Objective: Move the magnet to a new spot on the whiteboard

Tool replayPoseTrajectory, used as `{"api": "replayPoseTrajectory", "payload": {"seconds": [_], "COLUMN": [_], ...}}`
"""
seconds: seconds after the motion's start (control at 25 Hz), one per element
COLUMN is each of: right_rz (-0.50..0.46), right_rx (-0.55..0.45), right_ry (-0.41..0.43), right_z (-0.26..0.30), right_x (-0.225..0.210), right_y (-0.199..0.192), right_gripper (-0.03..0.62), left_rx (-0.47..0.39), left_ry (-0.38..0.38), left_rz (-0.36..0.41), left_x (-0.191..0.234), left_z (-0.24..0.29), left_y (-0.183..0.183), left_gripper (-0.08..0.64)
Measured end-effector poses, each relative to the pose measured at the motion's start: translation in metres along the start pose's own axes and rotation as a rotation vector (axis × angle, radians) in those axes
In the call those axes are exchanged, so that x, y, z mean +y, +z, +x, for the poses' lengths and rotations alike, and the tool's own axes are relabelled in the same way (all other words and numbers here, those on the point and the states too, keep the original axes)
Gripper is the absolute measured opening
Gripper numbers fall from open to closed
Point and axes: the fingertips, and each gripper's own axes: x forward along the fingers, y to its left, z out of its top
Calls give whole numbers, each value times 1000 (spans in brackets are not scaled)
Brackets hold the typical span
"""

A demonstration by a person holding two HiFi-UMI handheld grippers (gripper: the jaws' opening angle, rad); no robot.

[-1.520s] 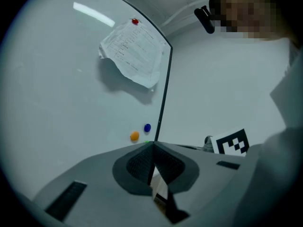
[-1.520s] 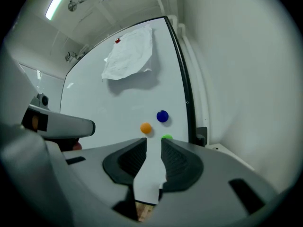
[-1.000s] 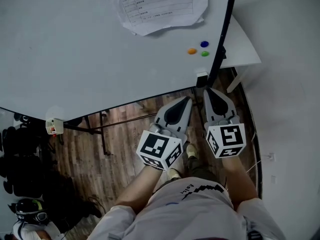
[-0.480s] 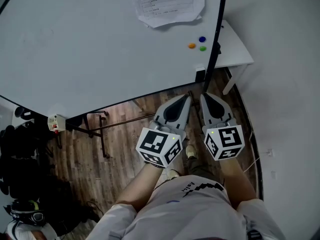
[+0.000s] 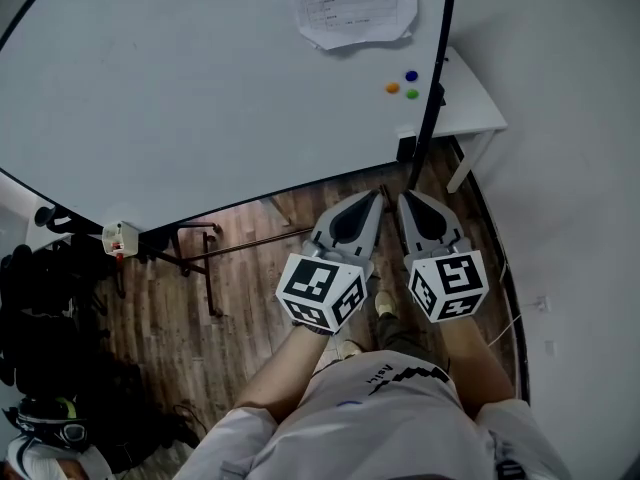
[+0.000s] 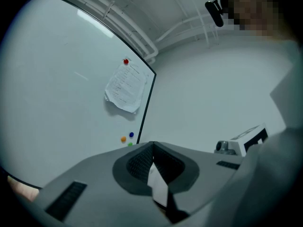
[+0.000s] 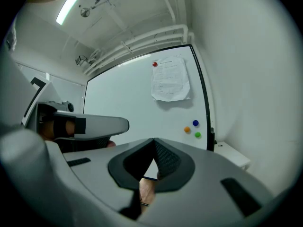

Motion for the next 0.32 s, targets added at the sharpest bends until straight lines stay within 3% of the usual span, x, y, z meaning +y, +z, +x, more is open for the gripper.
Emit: {"api": "replayPoseTrajectory", "payload": {"seconds": [0.32], "right_rz": [-13], "right_rx": [-6], "right_ry": [3], "right_z": [-7], "right_x": [16], "right_y": [3], "right_gripper": [14], "left_rx": [-11], "left_ry": [6], "left_rz": [6], "left_x": [0], "left_z": [-18], "left_y": [4], "left_gripper": [9]}}
